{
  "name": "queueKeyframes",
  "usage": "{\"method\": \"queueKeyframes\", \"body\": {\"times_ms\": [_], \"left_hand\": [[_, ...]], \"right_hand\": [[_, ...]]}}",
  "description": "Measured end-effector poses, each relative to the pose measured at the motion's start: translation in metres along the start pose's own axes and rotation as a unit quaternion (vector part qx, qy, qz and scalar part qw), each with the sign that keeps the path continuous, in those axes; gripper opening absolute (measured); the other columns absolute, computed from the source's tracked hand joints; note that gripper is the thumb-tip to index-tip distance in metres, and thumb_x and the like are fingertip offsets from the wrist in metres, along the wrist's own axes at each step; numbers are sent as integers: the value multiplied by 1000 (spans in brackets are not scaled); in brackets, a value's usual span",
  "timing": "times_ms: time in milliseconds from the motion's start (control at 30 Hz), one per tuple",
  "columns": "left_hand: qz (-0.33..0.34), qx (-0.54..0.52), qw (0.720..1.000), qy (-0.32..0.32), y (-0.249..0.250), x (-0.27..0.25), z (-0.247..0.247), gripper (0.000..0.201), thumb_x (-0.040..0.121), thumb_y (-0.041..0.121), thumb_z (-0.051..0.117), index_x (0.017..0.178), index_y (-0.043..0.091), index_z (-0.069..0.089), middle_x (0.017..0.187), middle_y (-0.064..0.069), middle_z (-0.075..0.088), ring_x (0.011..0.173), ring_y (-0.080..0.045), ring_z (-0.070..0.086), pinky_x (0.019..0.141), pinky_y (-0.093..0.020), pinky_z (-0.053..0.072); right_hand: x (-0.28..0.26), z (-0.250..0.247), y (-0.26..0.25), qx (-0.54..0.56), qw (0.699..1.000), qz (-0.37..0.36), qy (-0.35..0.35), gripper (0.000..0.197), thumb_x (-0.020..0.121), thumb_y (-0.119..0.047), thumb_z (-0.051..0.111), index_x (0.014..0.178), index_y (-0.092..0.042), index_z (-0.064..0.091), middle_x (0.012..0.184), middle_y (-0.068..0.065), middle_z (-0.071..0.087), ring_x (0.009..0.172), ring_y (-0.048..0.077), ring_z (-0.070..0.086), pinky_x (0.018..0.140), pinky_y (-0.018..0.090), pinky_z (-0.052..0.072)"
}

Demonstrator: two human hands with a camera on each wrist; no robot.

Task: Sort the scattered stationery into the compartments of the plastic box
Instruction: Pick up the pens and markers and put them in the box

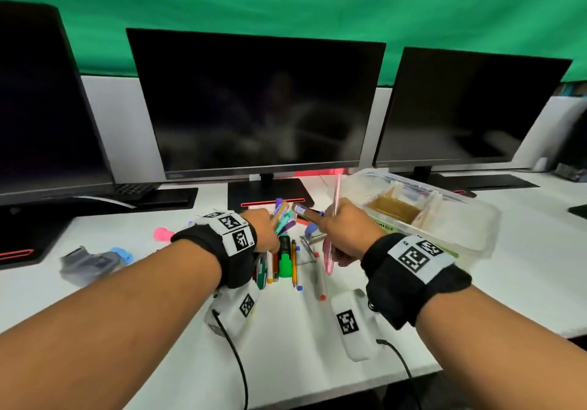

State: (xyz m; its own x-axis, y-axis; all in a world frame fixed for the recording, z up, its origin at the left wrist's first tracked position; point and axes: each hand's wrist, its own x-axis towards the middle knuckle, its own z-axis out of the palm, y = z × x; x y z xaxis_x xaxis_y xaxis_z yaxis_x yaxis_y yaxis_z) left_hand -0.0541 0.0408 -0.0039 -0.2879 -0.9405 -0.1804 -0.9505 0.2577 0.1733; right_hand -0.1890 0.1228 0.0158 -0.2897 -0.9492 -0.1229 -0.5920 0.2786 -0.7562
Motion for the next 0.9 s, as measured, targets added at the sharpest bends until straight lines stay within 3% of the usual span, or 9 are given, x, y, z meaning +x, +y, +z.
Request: {"method": "queueKeyframes", "body": {"times_ms": [33, 100, 167, 333, 500, 600, 700, 800, 900], "left_hand": [[0, 5, 1000, 5, -1, 1, 1, 47, 82, 31, 66, 122, 10, 52, 100, -5, 56, 90, -20, 56, 74, -26, 46], [-2, 12, 1000, 13, -3, 5, 5, 42, 85, 30, 61, 121, 11, 53, 97, -3, 53, 88, -19, 53, 76, -26, 46], [-10, 12, 1000, 10, -5, 12, 8, 38, 88, 30, 58, 120, 11, 53, 96, -3, 53, 88, -19, 53, 79, -26, 47], [-32, -29, 999, -10, -13, 26, 8, 36, 87, 32, 58, 115, 10, 60, 95, -6, 59, 89, -21, 60, 77, -28, 49], [-48, -37, 998, -8, -26, 35, 14, 43, 87, 35, 58, 121, 9, 57, 109, -11, 61, 100, -25, 60, 81, -28, 46], [-45, -23, 999, -4, -32, 39, 15, 41, 88, 34, 57, 121, 9, 57, 118, -12, 62, 105, -25, 59, 84, -28, 46], [-45, -14, 999, -6, -36, 48, 13, 37, 87, 32, 59, 118, 11, 57, 114, -11, 63, 92, -24, 57, 79, -27, 45], [-35, 13, 999, -24, -36, 55, 13, 34, 86, 28, 61, 115, 10, 58, 100, -8, 59, 85, -21, 52, 76, -27, 43], [-15, 51, 997, -54, -35, 63, 18, 41, 80, 27, 67, 117, 12, 59, 107, -5, 63, 95, -22, 58, 81, -28, 47]], "right_hand": [[-1, 0, 0, -13, 1000, 5, -7, 25, 97, -26, 47, 112, -6, 43, 81, 19, 64, 46, 21, 52, 41, 26, 47], [3, 3, 5, -73, 997, -3, -25, 23, 98, -22, 43, 106, -1, 50, 102, 24, 66, 65, 26, 58, 60, 35, 56], [11, 8, 13, -109, 993, 7, -42, 25, 98, -21, 41, 102, 1, 54, 109, 25, 64, 80, 26, 54, 74, 35, 50], [40, 24, 24, -81, 991, 64, -81, 27, 94, -15, 45, 67, -14, 45, 71, 4, 47, 61, 17, 46, 83, 37, 50], [53, 44, -2, -172, 977, 22, -125, 9, 96, -15, 45, 98, -7, 47, 99, 14, 48, 98, 28, 55, 59, 22, 40], [58, 59, -9, -277, 952, -6, -131, 32, 99, -15, 41, 125, -1, 53, 129, 21, 54, 119, 31, 53, 91, 31, 46], [68, 71, -11, -326, 935, -8, -139, 39, 99, -17, 43, 133, 0, 48, 137, 17, 51, 126, 29, 50, 101, 33, 42], [73, 71, -10, -378, 916, -27, -130, 43, 96, -26, 51, 133, -3, 46, 129, 14, 55, 119, 26, 54, 96, 31, 45], [75, 69, -8, -387, 910, -22, -149, 44, 86, -42, 63, 113, -7, 55, 99, 9, 52, 90, 19, 51, 68, 25, 43]]}}
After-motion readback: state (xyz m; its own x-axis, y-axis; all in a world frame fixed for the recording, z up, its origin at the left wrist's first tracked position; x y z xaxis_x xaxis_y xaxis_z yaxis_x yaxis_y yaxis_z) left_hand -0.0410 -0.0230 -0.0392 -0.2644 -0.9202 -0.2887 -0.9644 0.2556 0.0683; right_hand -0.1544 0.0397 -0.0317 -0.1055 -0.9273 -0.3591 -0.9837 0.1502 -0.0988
